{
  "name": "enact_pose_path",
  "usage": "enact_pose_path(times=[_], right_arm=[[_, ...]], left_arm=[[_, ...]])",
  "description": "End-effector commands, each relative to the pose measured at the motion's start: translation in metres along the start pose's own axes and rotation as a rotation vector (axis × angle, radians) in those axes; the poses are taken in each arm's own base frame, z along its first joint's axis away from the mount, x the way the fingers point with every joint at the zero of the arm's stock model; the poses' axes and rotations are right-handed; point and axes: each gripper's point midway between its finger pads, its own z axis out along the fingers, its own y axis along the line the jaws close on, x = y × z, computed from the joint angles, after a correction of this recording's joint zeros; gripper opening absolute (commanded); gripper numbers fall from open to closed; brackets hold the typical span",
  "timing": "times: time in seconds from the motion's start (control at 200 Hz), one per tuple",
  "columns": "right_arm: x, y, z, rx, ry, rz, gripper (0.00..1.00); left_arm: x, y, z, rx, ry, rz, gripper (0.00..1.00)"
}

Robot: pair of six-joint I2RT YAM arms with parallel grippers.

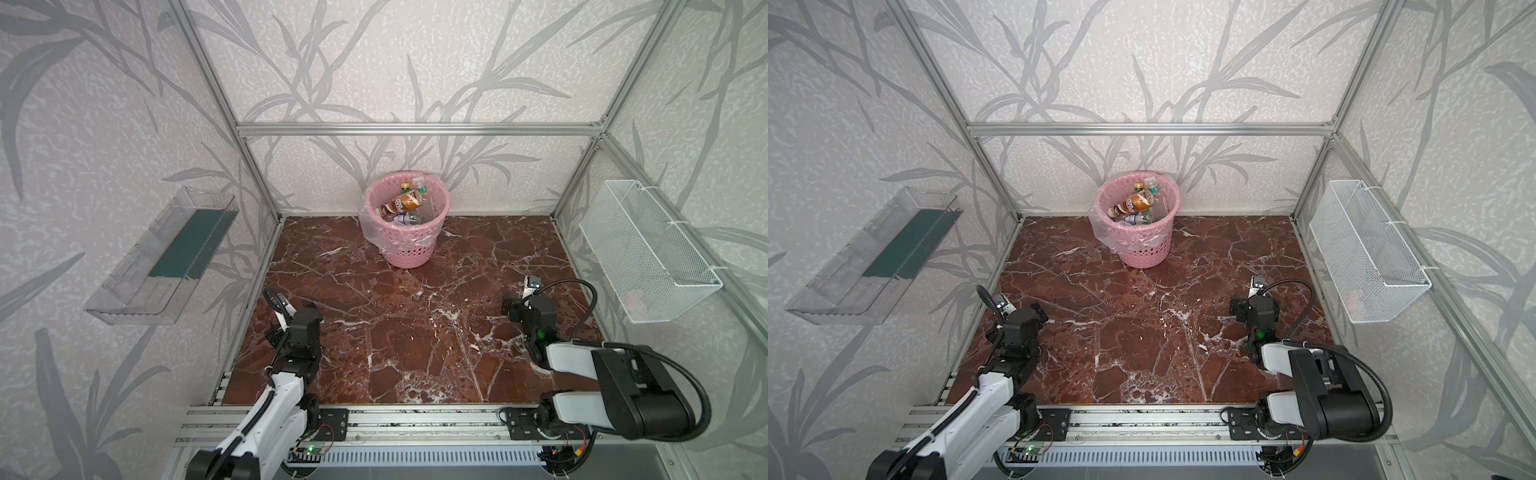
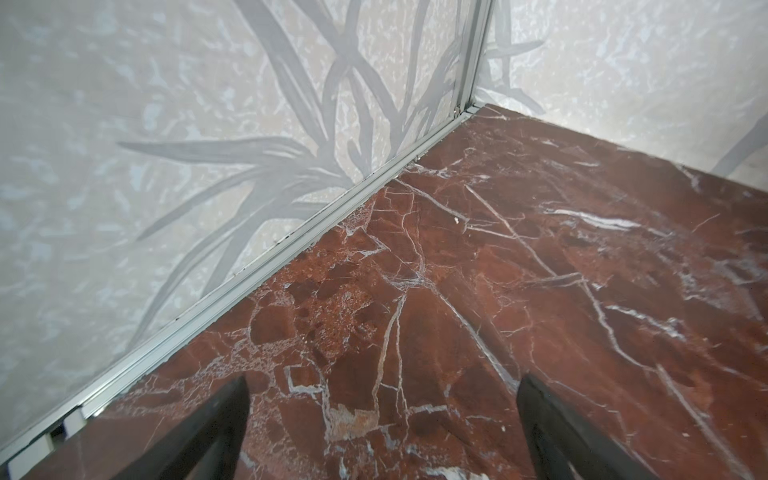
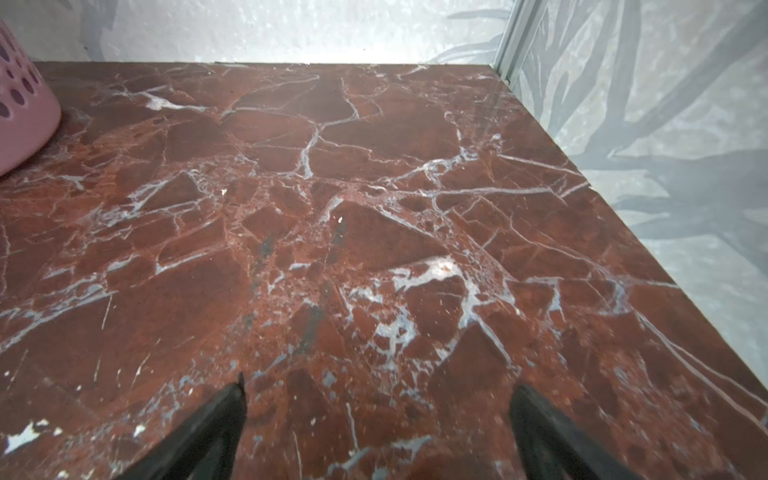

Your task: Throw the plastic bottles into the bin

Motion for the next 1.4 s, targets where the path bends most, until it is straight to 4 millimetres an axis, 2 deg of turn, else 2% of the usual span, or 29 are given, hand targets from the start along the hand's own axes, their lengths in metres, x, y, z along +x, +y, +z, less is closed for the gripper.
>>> enact_pose_path(times=[0.0,0.035,0.115,0.23,0.33,0.405,0.515,0.625,0.665,0.72,0.8,1.395], right_arm=[[-0.049,0.006,0.01,-0.059,-0.216,0.042,0.99],[-0.042,0.014,0.014,-0.097,-0.216,0.024,0.99],[-0.038,0.015,0.016,-0.099,-0.183,0.015,0.99],[-0.041,0.022,0.029,-0.115,-0.133,-0.021,1.0],[-0.041,0.024,0.03,-0.107,-0.127,-0.03,0.99],[-0.041,0.025,0.029,-0.114,-0.133,-0.033,0.99],[-0.041,0.027,0.03,-0.122,-0.126,-0.038,0.99],[-0.042,0.038,0.03,-0.182,-0.129,-0.066,0.99],[-0.042,0.044,0.031,-0.214,-0.117,-0.082,0.99],[-0.041,0.055,0.032,-0.278,-0.099,-0.11,0.99],[-0.041,0.055,0.032,-0.276,-0.099,-0.105,0.99],[-0.04,0.052,0.033,-0.265,-0.097,-0.098,0.99]], left_arm=[[-0.036,-0.022,0.006,0.109,-0.146,-0.033,1.0],[-0.038,-0.023,0.011,0.124,-0.16,-0.057,1.0],[-0.04,-0.03,0.023,0.148,-0.142,-0.06,1.0],[-0.045,-0.048,0.039,0.193,-0.124,-0.04,1.0],[-0.033,-0.061,0.057,0.218,-0.108,-0.027,1.0],[-0.033,-0.076,0.059,0.281,-0.11,0.013,1.0],[-0.019,-0.09,0.067,0.329,-0.06,0.064,1.0],[-0.022,-0.111,0.072,0.399,-0.025,0.113,1.0],[-0.013,-0.108,0.072,0.392,0.021,0.133,1.0],[-0.018,-0.11,0.072,0.403,-0.028,0.123,1.0],[-0.015,-0.11,0.072,0.394,0.017,0.133,1.0],[-0.017,-0.113,0.072,0.401,0.002,0.146,1.0]])
